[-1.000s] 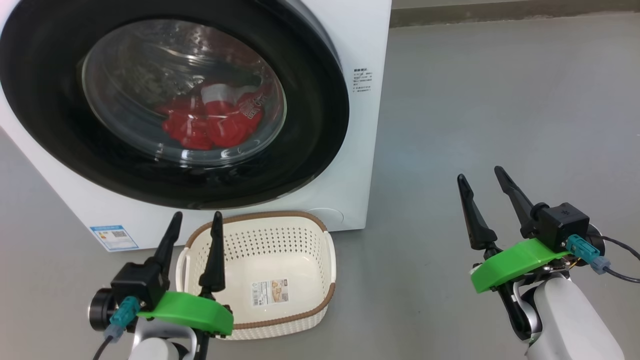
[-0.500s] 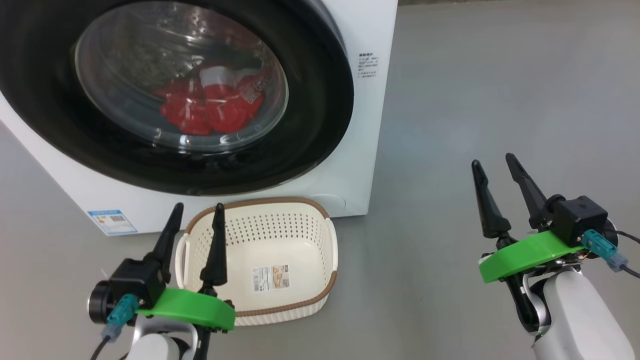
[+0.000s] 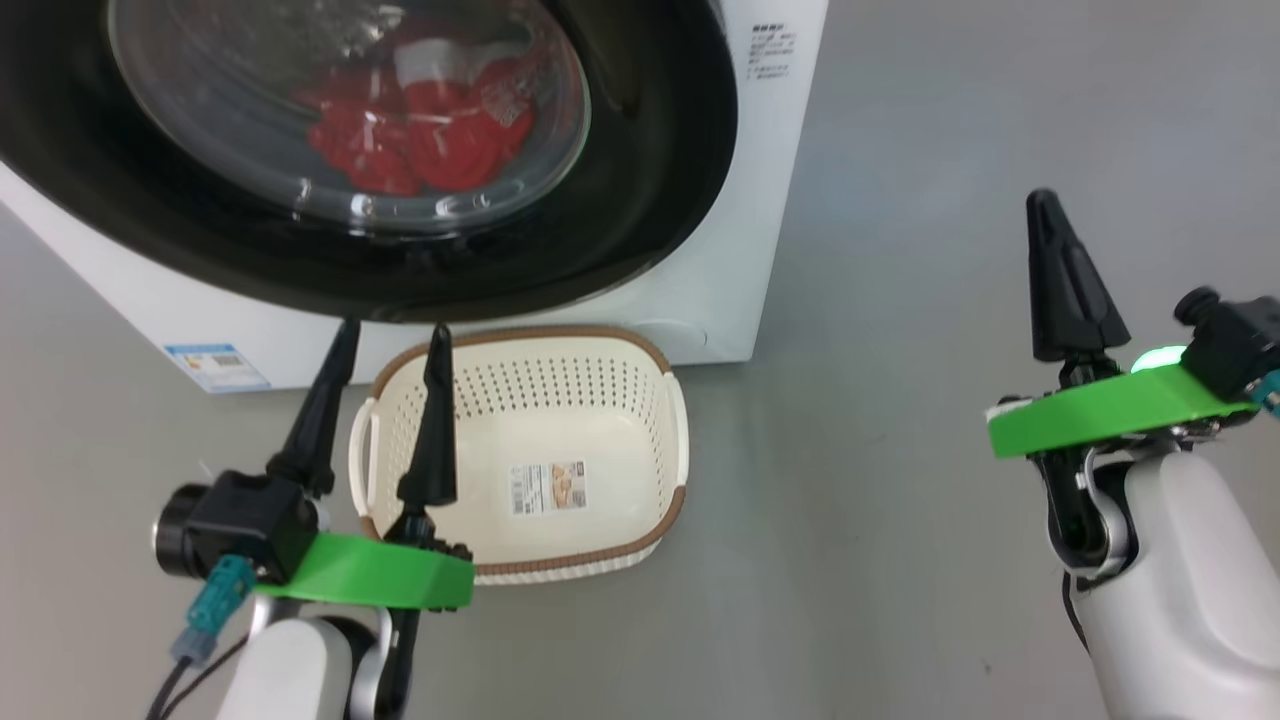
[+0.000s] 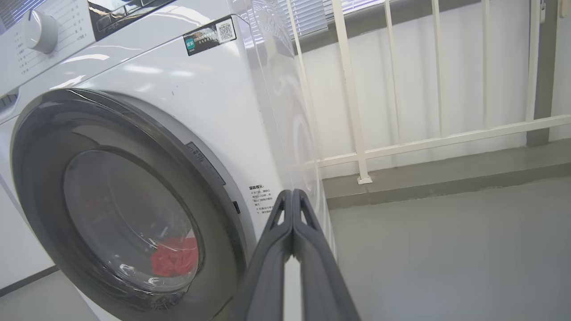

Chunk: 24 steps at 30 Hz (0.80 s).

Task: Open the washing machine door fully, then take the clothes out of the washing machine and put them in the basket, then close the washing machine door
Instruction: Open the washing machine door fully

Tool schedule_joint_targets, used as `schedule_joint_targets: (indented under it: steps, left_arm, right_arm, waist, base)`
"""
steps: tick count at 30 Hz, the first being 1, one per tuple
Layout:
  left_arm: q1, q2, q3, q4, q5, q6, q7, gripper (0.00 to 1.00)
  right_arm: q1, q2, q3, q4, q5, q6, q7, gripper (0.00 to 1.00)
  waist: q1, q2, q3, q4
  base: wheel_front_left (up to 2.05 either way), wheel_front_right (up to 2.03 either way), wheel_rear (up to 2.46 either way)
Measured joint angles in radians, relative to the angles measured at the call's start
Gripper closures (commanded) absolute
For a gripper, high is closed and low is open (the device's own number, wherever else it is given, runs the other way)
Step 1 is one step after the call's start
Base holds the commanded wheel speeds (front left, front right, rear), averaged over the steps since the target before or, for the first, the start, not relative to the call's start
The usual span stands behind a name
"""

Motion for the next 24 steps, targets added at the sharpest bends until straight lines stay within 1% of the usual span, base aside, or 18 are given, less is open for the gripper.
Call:
schedule_joint_targets:
  steps: [6, 19, 21, 24]
  left_arm:
    - [-0.016, 0.000, -0.003, -0.066, 0.003, 0.000, -0.004, 0.00]
    - [-0.060, 0.000, -0.006, -0.111, 0.027, -0.009, -0.007, 0.00]
    - [-0.067, 0.000, -0.009, -0.118, 0.028, -0.009, -0.007, 0.00]
    - [-0.069, 0.000, -0.015, -0.140, 0.032, -0.009, -0.007, 0.00]
  right_arm:
    - [-0.081, -0.002, 0.031, 0.040, 0.195, 0.000, 0.000, 1.00]
    - [-0.276, -0.008, 0.115, 0.101, 0.456, 0.000, 0.000, 1.00]
    - [-0.305, -0.008, 0.131, 0.117, 0.509, 0.000, 0.012, 1.00]
    - [-0.349, -0.009, 0.137, 0.136, 0.605, 0.000, 0.061, 1.00]
  waist:
    - [0.0000, 0.0000, 0.054, 0.014]
    - [0.0000, 0.0000, 0.174, 0.046]
    - [0.0000, 0.0000, 0.190, 0.048]
    - [0.0000, 0.0000, 0.213, 0.052]
  base:
    - [0.00, 0.00, 0.00]
    - [0.00, 0.00, 0.00]
    - [0.00, 0.00, 0.00]
    - [0.00, 0.00, 0.00]
